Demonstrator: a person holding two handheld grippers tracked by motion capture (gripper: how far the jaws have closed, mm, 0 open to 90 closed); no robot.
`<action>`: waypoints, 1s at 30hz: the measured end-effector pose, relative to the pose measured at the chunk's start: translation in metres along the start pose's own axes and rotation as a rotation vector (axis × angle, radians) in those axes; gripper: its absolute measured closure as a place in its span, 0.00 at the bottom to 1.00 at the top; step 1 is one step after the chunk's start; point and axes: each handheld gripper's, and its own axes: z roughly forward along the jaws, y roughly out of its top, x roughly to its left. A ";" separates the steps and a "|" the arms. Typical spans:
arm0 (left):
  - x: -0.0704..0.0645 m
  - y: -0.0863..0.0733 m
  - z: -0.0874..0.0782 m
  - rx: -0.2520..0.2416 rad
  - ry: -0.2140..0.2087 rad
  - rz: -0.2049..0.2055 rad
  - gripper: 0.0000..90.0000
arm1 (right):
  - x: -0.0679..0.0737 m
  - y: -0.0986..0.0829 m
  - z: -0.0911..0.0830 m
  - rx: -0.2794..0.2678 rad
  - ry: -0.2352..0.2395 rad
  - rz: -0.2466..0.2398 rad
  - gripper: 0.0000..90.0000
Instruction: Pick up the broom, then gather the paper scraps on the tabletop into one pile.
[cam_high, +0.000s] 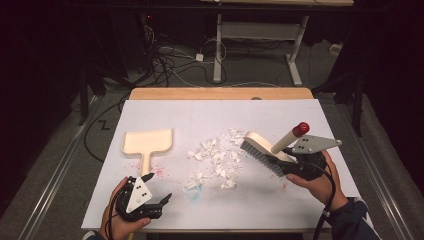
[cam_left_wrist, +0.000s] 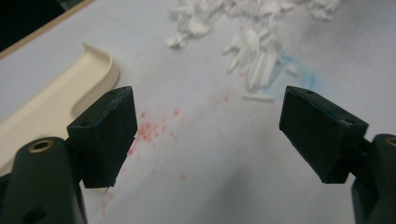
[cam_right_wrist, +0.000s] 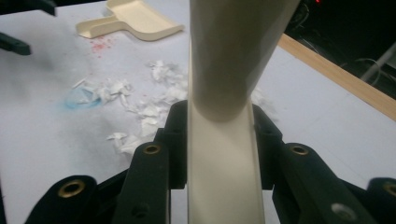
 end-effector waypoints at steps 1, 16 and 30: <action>0.000 -0.003 -0.001 0.009 0.000 -0.008 0.20 | -0.003 0.000 0.000 0.001 -0.022 0.008 0.76; -0.002 -0.010 -0.002 0.047 0.007 -0.009 0.20 | -0.034 -0.001 0.011 0.025 -0.184 0.020 0.76; -0.005 -0.009 0.003 0.064 -0.018 -0.002 0.20 | -0.074 0.000 0.090 0.182 -0.355 0.012 0.76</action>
